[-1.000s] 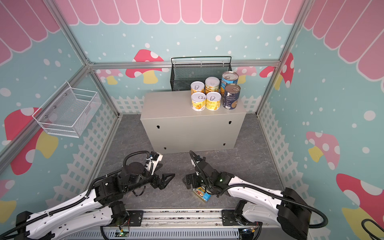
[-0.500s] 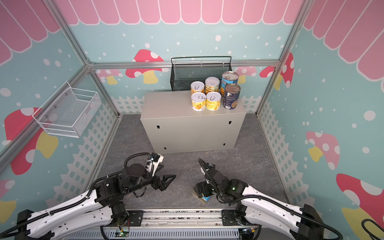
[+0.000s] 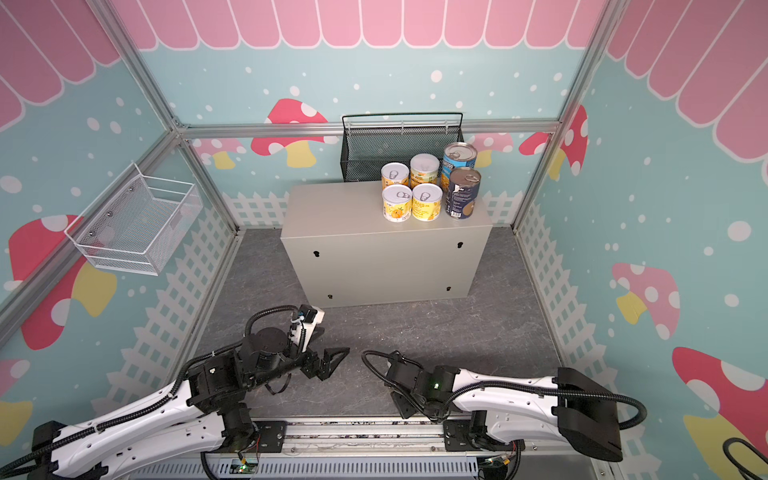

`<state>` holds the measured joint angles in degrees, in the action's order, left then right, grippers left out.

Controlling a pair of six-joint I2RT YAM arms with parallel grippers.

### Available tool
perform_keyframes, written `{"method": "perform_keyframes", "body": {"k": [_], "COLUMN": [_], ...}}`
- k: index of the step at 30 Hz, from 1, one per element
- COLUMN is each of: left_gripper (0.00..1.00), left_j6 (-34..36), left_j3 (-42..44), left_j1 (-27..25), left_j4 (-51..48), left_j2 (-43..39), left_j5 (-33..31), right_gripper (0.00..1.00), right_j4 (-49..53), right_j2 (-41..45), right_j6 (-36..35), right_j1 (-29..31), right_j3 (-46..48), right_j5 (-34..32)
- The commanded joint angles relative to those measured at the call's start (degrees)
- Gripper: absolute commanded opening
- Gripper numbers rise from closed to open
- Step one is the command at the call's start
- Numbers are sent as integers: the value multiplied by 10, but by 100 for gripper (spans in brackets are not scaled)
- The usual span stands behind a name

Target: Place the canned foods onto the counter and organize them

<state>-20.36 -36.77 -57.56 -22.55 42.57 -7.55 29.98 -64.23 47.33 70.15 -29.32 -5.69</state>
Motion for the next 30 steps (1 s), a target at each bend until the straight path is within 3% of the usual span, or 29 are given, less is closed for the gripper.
{"method": "perform_keyframes", "body": {"k": [1, 6, 14, 18, 22, 25, 30], "left_gripper": [99, 99, 99, 99, 99, 99, 99], "left_j6": [5, 12, 10, 5, 0, -2, 4], "left_j3": [-15, -20, -16, -12, -12, -15, -33], "left_j1": [-3, -3, -2, -2, -3, -2, -2], "left_j4": [-12, -17, -27, -43, -61, -72, -94], "left_j2": [-15, -26, -66, -102, -145, -169, -185], "left_j5": [-26, -47, -96, -161, -210, -235, -260], "right_gripper": [45, 34, 36, 49, 80, 87, 91], "right_j4": [-8, 25, 205, 215, 202, 180, 165], "right_j2": [-26, -132, -293, -339, -378, -396, -414], "right_j6": [5, -3, 59, 53, 42, 31, 25], "right_j1": [2, -11, -3, 19, 59, 91, 127], "right_j3": [-44, -111, -213, -232, -260, -287, -328], "right_j5": [-82, -176, -347, -352, -343, -328, -313]}}
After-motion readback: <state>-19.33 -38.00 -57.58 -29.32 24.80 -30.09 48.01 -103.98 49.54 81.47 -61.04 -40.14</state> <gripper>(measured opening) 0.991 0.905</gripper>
